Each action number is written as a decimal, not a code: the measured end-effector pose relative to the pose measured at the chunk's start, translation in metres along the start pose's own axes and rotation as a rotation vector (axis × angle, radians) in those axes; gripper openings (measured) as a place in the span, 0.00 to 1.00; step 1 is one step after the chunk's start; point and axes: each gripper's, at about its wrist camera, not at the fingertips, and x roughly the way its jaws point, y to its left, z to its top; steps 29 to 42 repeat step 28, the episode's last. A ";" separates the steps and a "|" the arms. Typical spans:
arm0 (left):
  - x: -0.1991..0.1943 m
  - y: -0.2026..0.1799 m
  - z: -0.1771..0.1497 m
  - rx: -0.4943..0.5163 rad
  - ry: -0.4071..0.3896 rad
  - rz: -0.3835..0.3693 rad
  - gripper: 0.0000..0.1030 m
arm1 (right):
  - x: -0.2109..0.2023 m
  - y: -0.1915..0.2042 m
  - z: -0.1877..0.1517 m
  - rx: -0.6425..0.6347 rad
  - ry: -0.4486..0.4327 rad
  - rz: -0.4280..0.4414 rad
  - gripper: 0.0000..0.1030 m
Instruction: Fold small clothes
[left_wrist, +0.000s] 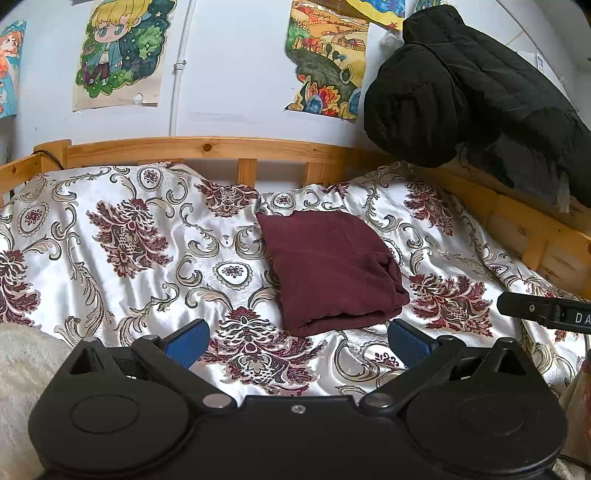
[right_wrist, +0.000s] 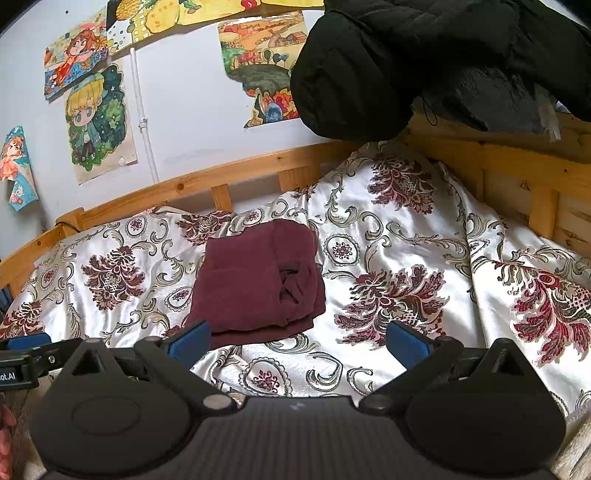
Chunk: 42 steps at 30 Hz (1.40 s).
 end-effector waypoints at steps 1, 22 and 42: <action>0.000 0.000 0.000 0.000 0.000 0.000 0.99 | 0.000 0.000 0.000 0.000 0.000 0.000 1.00; 0.005 -0.009 -0.003 0.067 0.046 0.130 0.99 | 0.000 -0.001 0.000 0.002 0.002 -0.001 1.00; 0.006 -0.009 -0.003 0.062 0.051 0.130 0.99 | 0.000 -0.001 0.001 0.002 0.002 -0.001 1.00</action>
